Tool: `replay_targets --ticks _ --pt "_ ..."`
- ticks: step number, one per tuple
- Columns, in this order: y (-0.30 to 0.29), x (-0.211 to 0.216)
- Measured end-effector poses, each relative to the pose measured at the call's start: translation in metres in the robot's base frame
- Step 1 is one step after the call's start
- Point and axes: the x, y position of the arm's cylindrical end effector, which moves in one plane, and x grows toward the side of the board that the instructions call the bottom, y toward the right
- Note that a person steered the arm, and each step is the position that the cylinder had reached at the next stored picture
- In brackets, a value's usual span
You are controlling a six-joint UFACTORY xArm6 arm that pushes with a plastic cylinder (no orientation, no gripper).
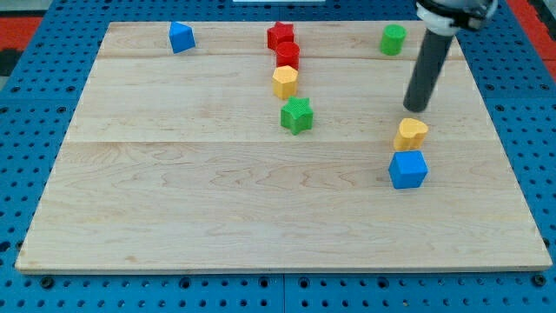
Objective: Place the yellow heart below the green star
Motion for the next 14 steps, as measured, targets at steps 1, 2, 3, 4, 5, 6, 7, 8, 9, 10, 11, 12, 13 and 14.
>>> replay_targets --ticks 1,2,3,4,5,6,7,8,9,10,11,12,13,14 --pt "0.000 0.028" --pt "0.006 0.036" --pt "0.062 0.050" --pt "-0.017 0.052" --pt "-0.057 0.061" --pt "-0.078 0.061" --pt "-0.121 0.084" --pt "-0.142 0.087" --pt "-0.148 0.103" --pt "-0.170 0.103" --pt "-0.178 0.082" --pt "-0.178 0.086" --pt "-0.240 0.091" --pt "-0.255 0.068"
